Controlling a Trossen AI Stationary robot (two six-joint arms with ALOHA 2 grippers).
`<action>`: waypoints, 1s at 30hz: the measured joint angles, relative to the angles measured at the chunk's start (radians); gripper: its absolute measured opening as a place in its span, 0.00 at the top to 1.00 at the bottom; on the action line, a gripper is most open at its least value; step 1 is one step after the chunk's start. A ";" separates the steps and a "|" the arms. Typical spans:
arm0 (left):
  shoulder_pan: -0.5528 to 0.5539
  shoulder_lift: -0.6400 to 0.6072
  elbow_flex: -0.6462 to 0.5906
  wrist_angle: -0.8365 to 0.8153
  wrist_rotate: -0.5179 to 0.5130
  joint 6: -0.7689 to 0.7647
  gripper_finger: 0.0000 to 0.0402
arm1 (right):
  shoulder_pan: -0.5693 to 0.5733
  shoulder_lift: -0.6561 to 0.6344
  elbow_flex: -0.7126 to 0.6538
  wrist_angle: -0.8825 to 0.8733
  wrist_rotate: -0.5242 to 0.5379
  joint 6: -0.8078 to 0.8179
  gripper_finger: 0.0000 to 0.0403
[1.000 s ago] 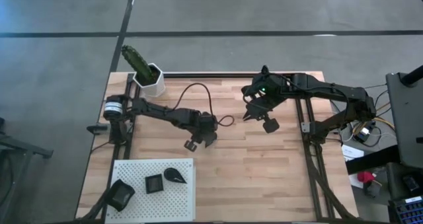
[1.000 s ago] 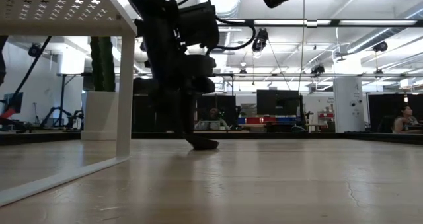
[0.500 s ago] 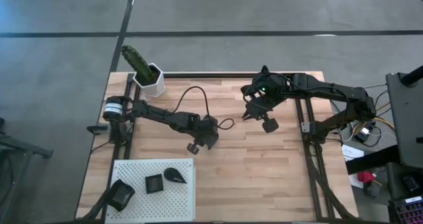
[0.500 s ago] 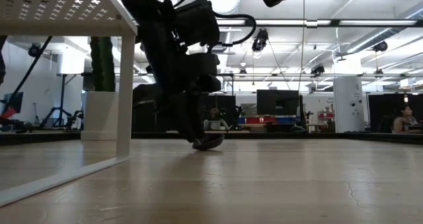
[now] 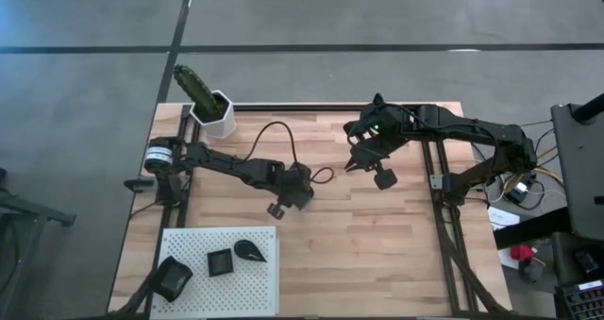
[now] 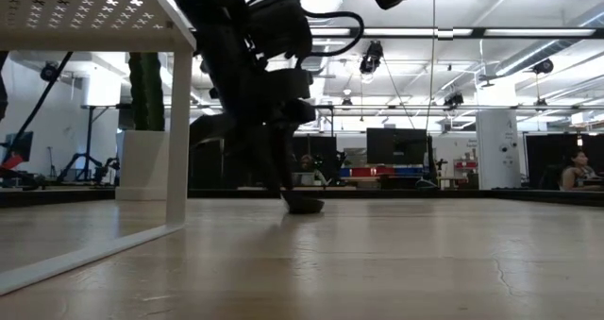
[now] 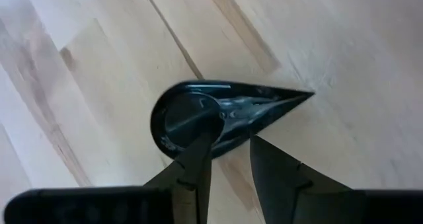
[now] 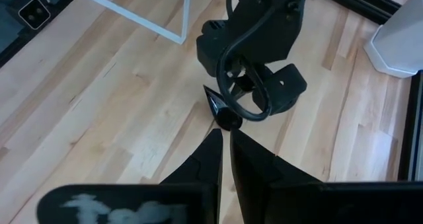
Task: Pick & Place Mini shaped plates
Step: Stack the drop shaped plate on top of the other drop shaped plate on the shelf
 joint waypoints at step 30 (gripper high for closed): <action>-0.015 0.037 -0.009 0.072 -0.055 0.042 0.75 | 0.000 0.000 0.000 0.026 0.000 -0.001 0.93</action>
